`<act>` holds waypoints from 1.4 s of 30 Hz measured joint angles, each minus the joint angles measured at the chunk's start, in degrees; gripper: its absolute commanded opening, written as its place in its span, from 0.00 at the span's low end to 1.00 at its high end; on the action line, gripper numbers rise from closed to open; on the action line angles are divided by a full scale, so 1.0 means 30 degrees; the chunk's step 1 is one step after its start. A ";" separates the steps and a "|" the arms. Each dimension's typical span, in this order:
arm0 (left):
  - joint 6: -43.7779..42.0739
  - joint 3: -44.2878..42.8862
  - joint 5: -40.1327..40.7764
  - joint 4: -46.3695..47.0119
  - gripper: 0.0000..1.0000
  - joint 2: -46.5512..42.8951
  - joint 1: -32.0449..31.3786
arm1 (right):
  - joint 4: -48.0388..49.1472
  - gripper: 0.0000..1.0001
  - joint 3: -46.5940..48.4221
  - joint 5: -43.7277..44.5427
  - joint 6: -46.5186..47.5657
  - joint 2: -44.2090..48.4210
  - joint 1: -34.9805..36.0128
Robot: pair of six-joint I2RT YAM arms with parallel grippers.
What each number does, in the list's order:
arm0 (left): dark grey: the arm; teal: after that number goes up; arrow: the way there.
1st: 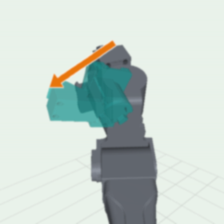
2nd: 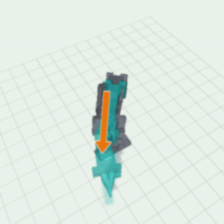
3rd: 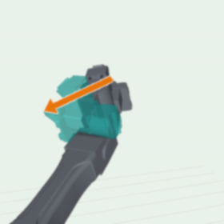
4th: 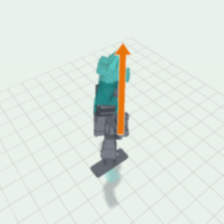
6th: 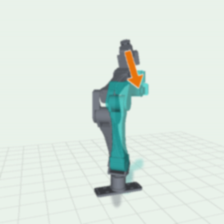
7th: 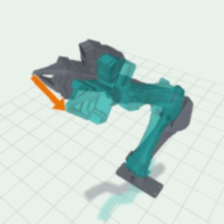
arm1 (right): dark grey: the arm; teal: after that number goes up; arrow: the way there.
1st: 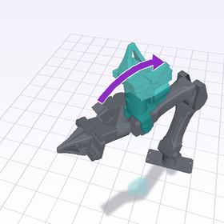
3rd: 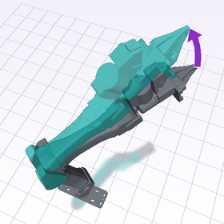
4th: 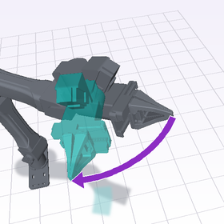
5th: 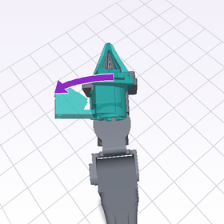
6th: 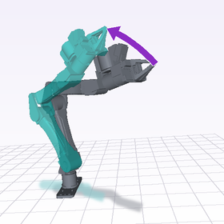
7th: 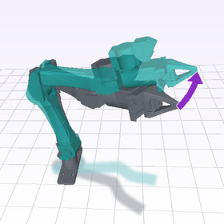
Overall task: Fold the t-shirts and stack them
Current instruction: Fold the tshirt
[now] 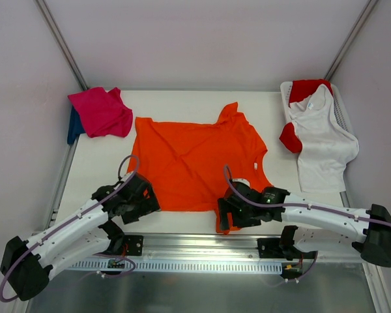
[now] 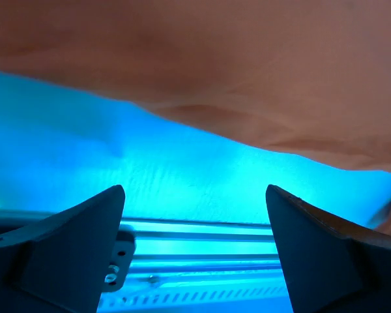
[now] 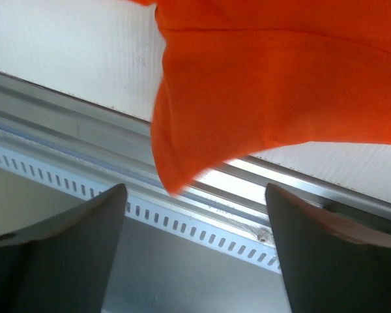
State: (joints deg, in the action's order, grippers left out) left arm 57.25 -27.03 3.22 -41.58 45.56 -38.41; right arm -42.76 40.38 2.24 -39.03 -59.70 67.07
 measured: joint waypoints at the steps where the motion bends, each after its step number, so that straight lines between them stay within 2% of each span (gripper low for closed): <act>1: 0.0634 -0.0117 0.0627 -0.0801 0.92 -0.0160 -0.0357 | 0.0036 0.99 -0.0080 0.0036 -0.0051 -0.0087 0.0117; 8: 0.6441 -0.1683 0.5581 -0.5617 0.97 -0.1173 -0.1384 | 0.0036 0.99 -0.0561 0.0459 -0.0109 -0.0335 0.0444; 11: 0.9493 -0.2346 0.7541 -0.6783 0.97 -0.0481 -0.1457 | 0.0000 0.99 -0.0707 0.0707 0.0124 -0.0357 0.0444; 17: 1.2677 -0.2739 0.9457 -0.7905 0.93 0.1377 -0.1457 | 0.0022 1.00 -0.0692 0.0984 0.1566 -0.1005 0.0102; 20: 1.3646 -0.2841 1.0010 -0.8400 0.88 0.2375 -0.1457 | 0.0029 0.99 -0.0678 0.0962 0.2535 -0.1239 -0.0554; 24: 1.4498 -0.2849 1.0528 -0.8939 0.75 0.3854 -0.1457 | 0.0022 0.99 -0.0678 0.0736 0.3672 -0.1195 -0.1683; 25: 1.4673 -0.2849 1.0630 -0.9114 0.68 0.4138 -0.1457 | 0.0022 1.00 -0.0678 0.0678 0.3905 -0.1144 -0.1953; 29: 1.4863 -0.2841 1.1096 -0.9879 0.57 0.4867 -0.1457 | 0.0015 0.99 -0.0678 0.0328 0.4626 -0.0605 -0.2812; 34: 1.4695 -0.2798 1.1183 -0.9748 0.56 0.5355 -0.1457 | 0.0015 0.99 -0.0678 -0.0029 0.4991 -0.0080 -0.3373; 38: 1.4447 -0.2528 1.1438 -0.9071 0.62 0.5377 -0.1457 | 0.0007 0.99 -0.0678 -0.0058 0.5042 0.0000 -0.3614; 42: 1.4141 -0.2142 1.1693 -0.8211 0.62 0.5326 -0.1457 | 0.0007 0.99 -0.0678 -0.0051 0.5027 0.0007 -0.3767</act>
State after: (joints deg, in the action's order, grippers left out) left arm 99.68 -33.45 38.30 -66.22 61.54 -42.78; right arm -42.74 38.35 2.09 -23.94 -59.68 55.77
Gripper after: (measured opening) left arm 0.619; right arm 0.993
